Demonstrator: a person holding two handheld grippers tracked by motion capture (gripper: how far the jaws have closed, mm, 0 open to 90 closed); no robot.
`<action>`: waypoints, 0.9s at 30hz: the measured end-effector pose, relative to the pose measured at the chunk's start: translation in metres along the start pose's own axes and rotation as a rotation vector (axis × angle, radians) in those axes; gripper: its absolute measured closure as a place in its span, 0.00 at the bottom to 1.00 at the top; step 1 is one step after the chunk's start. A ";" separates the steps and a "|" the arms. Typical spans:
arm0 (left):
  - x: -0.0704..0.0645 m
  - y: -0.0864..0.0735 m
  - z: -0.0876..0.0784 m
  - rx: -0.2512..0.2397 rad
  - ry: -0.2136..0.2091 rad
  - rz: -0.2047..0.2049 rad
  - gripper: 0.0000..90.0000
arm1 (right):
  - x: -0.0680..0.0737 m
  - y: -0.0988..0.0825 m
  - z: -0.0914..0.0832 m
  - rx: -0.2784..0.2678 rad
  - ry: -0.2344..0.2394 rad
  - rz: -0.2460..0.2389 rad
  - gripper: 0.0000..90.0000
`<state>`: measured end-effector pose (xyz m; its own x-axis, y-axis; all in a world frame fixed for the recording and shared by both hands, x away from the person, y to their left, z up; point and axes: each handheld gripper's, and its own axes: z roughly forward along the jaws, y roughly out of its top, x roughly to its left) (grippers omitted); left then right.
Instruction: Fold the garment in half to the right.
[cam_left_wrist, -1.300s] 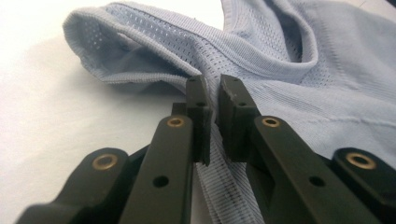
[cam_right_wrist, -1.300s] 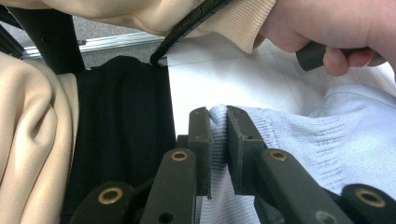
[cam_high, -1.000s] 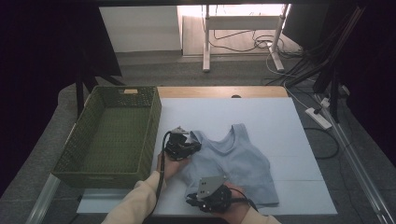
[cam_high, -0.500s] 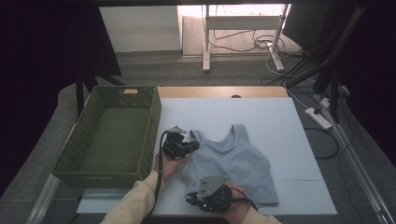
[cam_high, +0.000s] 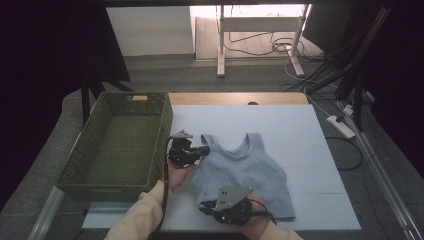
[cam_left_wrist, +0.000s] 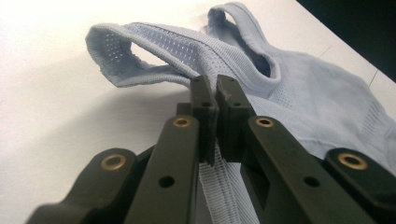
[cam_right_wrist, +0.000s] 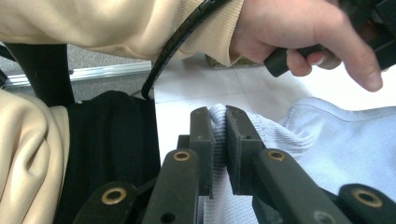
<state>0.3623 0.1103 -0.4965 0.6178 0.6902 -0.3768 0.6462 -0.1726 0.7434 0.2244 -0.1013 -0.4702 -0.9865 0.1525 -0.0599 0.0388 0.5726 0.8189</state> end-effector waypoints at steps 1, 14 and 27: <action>0.000 0.000 -0.001 -0.003 0.001 -0.001 0.96 | 0.000 0.001 -0.001 -0.004 -0.003 -0.003 0.91; 0.001 0.002 -0.006 -0.014 0.009 -0.005 0.96 | -0.004 0.001 -0.005 -0.025 -0.018 0.001 0.91; 0.005 0.003 -0.013 -0.033 0.021 -0.023 0.96 | -0.004 0.007 -0.005 -0.050 -0.020 -0.006 0.91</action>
<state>0.3617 0.1225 -0.4892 0.5932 0.7082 -0.3828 0.6449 -0.1334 0.7526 0.2274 -0.1015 -0.4613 -0.9833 0.1656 -0.0757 0.0246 0.5327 0.8460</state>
